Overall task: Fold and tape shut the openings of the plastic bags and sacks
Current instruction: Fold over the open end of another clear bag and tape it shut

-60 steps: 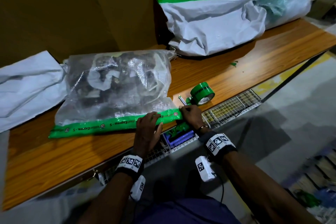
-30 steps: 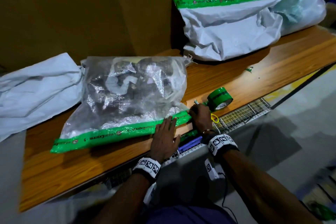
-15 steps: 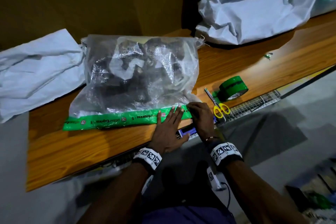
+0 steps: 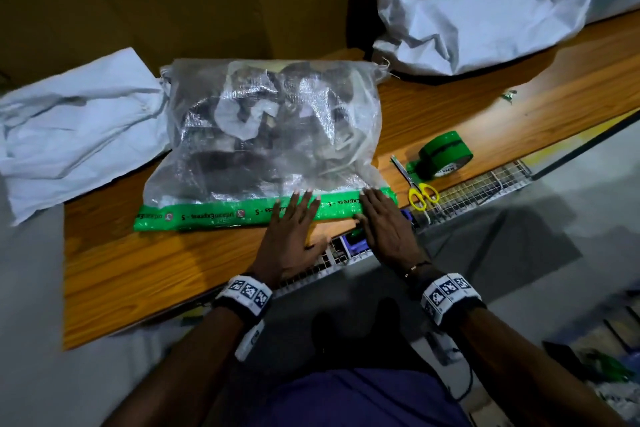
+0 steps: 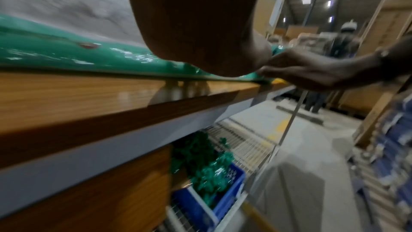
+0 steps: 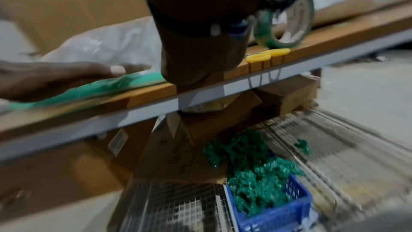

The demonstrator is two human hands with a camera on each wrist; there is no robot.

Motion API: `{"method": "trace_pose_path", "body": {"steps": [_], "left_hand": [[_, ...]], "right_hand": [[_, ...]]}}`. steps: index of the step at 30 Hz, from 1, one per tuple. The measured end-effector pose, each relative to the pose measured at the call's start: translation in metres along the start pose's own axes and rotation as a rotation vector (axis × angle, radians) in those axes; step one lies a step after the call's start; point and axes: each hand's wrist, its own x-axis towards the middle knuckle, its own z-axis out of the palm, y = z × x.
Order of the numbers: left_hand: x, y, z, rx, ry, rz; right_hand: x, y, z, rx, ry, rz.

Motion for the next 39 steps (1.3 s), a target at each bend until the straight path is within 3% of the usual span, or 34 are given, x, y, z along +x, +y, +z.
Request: {"method": "trace_pose_path", "body": {"steps": [4,10,15,20,24,27,29,33,39], "left_hand": [[0.005,-0.01,0.008,-0.003,-0.114,-0.017],[0.021,0.0,0.019,0.054,-0.054,-0.105],[0.031,0.013,0.018,0.031,-0.037,-0.165],[0.005,-0.019,0.001,0.004,-0.012,-0.058],[-0.036,-0.084,-0.003,0.111,-0.064,-0.054],[-0.034,-0.09,-0.011,0.024,-0.085,-0.068],[-0.029,-0.088,-0.012,-0.012,-0.099,-0.083],[-0.031,-0.093,-0.016,-0.026,-0.153,-0.05],[-0.049,-0.153,-0.028,0.001,-0.139,0.212]], "right_hand": [[-0.002,0.005,0.002,-0.103,-0.145,-0.044],[0.026,0.022,-0.007,-0.133,-0.208,-0.092],[0.043,-0.003,-0.011,-0.071,-0.196,-0.083],[0.034,-0.009,0.001,-0.089,-0.177,-0.153],[0.032,0.0,0.0,-0.104,-0.18,-0.207],[0.035,-0.004,-0.003,-0.075,-0.159,-0.178],[0.042,-0.019,-0.008,-0.021,-0.121,-0.18],[0.057,-0.078,0.008,0.079,-0.134,-0.373],[0.054,-0.081,0.031,0.027,-0.162,-0.389]]}}
